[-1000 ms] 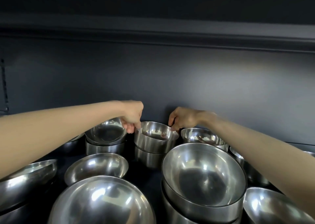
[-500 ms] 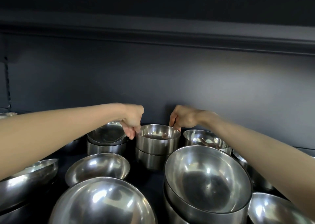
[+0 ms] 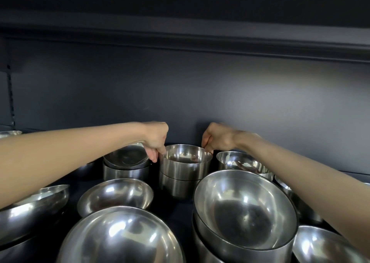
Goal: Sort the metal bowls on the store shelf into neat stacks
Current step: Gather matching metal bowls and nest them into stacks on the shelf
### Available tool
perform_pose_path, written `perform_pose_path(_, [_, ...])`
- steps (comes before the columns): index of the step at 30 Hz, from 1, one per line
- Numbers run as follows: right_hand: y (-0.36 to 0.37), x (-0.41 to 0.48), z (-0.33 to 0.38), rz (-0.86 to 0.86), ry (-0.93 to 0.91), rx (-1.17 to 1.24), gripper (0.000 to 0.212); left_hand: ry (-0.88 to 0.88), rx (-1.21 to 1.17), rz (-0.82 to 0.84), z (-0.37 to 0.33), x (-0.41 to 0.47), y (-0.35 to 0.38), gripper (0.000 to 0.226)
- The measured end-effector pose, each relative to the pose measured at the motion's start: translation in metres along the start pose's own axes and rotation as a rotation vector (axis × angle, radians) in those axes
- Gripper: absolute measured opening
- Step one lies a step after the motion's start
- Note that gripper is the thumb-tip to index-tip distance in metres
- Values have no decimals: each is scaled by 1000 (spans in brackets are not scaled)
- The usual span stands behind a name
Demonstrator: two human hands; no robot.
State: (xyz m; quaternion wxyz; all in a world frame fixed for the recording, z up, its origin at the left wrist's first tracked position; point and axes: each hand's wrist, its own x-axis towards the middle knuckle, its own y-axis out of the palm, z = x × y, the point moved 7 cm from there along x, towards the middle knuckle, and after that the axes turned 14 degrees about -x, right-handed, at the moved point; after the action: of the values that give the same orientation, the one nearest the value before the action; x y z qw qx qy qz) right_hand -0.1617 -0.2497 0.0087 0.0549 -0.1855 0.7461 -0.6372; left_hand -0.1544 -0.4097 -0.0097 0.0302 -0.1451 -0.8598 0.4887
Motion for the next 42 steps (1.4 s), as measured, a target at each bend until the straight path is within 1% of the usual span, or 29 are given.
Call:
perform_pose_path(6, [-1,0,3,11,-4,-7,15,28,18,-9,-2,-1,-1,28])
perform_pose_path(10, [-3,-3,4,19,-12,7,9,35,21,-2,-1,-1,-3,28])
perform_pose_path(12, [-6,-5,6,29,-18,16,5,42,50,-12,-3,-5,-6,24])
perform_pose_path(14, [-12,-7,9,15,-23,19,8,79,88,-69,-9,-10,-14,15])
perform_pose_path(18, [-30,-11,18,-43,-35,5,16,159,109,-193,-21,-28,-38,13])
perform_pose_path(23, [-45,-14,39,-83,-98,34,19,134,189,-235,-16,-50,-61,13])
perform_pose_path(29, [-58,-6,67,-83,-122,10,21,83,228,-263,15,-64,-92,8])
perform_pose_path(32, [-61,3,84,-50,-128,-8,22,85,246,-264,36,-64,-103,9])
perform_pose_path(37, [-62,21,108,41,-94,-31,21,109,254,-214,71,-47,-109,15])
perform_pose_path(42, [-58,39,134,113,-27,-69,21,157,215,-131,100,-26,-101,40])
